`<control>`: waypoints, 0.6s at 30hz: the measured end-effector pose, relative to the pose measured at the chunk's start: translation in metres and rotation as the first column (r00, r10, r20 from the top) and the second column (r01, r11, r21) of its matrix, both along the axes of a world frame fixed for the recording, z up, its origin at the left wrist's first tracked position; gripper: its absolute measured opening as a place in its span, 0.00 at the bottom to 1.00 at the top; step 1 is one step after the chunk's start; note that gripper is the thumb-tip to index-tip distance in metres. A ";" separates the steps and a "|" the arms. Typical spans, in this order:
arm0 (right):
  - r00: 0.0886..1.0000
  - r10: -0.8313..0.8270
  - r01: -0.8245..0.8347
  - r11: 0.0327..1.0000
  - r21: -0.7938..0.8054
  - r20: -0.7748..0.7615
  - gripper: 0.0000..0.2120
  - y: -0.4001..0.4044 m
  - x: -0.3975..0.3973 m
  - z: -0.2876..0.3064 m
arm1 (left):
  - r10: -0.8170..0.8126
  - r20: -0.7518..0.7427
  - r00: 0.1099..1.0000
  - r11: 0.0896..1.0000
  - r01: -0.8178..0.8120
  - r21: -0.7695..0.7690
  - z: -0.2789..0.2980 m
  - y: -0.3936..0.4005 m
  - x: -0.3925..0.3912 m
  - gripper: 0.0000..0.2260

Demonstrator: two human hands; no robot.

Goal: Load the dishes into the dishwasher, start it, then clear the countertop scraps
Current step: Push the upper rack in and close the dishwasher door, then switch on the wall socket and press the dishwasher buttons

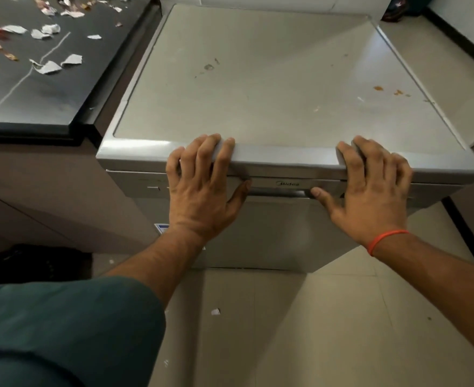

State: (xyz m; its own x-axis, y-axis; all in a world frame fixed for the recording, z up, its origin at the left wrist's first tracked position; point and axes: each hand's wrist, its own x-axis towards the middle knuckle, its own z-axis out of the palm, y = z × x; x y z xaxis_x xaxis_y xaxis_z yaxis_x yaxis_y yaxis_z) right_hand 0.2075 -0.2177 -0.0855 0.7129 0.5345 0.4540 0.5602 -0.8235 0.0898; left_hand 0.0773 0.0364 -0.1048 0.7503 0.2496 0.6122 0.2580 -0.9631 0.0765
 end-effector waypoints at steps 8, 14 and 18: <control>0.998 -0.014 0.013 1.000 -0.023 -0.059 0.40 -0.001 -0.005 0.005 | -0.014 -0.081 0.997 0.999 0.010 -0.048 0.008 -0.005 -0.008 0.37; 0.970 -0.089 0.071 0.994 -0.086 -0.227 0.41 0.009 -0.015 0.035 | -0.058 -0.341 0.938 0.989 0.008 -0.146 0.036 -0.003 -0.018 0.40; 0.915 -0.088 0.023 0.985 -0.168 -0.395 0.41 0.013 -0.012 0.074 | -0.076 -0.517 0.853 0.980 -0.031 -0.195 0.075 -0.004 -0.017 0.37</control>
State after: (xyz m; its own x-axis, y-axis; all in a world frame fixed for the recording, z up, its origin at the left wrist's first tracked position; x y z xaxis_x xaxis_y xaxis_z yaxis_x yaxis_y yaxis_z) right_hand 0.1951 -0.2046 -0.0119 0.8473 0.5296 0.0387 0.5301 -0.8479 -0.0014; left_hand 0.0607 0.0327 -0.0298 0.9513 0.2994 0.0738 0.2898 -0.9498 0.1180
